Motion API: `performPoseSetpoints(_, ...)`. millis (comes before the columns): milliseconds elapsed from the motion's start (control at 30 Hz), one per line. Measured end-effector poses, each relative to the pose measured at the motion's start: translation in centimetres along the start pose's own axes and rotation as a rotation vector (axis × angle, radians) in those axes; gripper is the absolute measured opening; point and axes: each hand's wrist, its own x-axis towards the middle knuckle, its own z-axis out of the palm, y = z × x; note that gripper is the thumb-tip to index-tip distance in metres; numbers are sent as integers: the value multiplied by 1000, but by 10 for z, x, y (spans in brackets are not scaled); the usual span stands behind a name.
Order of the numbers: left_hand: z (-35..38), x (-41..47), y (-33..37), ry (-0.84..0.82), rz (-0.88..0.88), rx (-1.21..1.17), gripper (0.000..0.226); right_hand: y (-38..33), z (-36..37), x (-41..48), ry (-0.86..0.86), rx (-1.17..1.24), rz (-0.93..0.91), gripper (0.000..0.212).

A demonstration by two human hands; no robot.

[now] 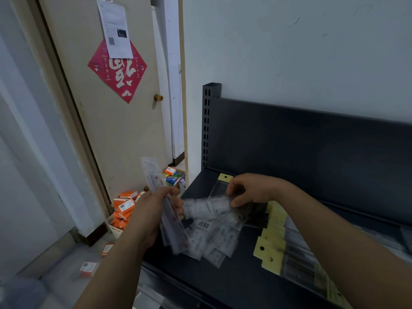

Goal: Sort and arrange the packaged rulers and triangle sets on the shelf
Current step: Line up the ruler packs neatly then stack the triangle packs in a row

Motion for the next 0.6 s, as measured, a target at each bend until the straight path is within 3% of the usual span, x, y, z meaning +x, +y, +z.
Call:
performPoseSetpoints(200, -3, -3, 5, 4, 44, -100, 24, 8, -4, 2, 125, 196, -45, 12)
performPoseSetpoints(300, -3, -3, 7, -12, 53, -161, 22, 9, -8, 2, 308, 383, -84, 6)
performPoseSetpoints(467, 10, -10, 7, -40, 23, -198, 15, 0, -8, 0, 791, 771, -140, 5)
performPoseSetpoints(600, 22, -13, 1, -152, 18, -247, 11, -12, -12, -13, 860, 1102, -85, 8)
